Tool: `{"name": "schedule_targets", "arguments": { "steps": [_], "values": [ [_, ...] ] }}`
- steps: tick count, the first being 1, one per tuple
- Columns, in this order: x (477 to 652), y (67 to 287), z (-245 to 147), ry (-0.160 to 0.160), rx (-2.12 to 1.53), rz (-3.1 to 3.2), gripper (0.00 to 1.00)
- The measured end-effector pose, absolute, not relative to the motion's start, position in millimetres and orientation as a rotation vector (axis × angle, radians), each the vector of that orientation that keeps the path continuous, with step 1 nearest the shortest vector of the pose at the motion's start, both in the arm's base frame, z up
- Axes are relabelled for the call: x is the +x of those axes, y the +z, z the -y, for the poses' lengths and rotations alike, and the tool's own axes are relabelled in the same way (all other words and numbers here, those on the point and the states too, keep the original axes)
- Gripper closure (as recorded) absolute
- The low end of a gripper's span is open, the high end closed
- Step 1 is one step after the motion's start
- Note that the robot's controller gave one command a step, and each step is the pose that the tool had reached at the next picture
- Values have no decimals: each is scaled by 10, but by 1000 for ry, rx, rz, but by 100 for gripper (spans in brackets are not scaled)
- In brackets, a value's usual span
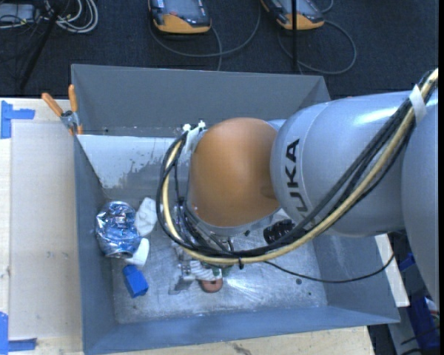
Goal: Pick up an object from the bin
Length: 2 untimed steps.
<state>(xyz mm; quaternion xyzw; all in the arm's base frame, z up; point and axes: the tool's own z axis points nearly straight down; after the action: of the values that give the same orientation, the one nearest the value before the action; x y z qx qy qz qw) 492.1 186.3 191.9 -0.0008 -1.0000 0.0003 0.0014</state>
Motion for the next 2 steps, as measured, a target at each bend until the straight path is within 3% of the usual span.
{"name": "schedule_targets", "arguments": {
  "steps": [1, 2],
  "values": [
    [5271, 1463, -1630, -4, 61, 3147, 0],
    [5183, 841, -1212, 0, 65, 3142, 0]
  ]
}}
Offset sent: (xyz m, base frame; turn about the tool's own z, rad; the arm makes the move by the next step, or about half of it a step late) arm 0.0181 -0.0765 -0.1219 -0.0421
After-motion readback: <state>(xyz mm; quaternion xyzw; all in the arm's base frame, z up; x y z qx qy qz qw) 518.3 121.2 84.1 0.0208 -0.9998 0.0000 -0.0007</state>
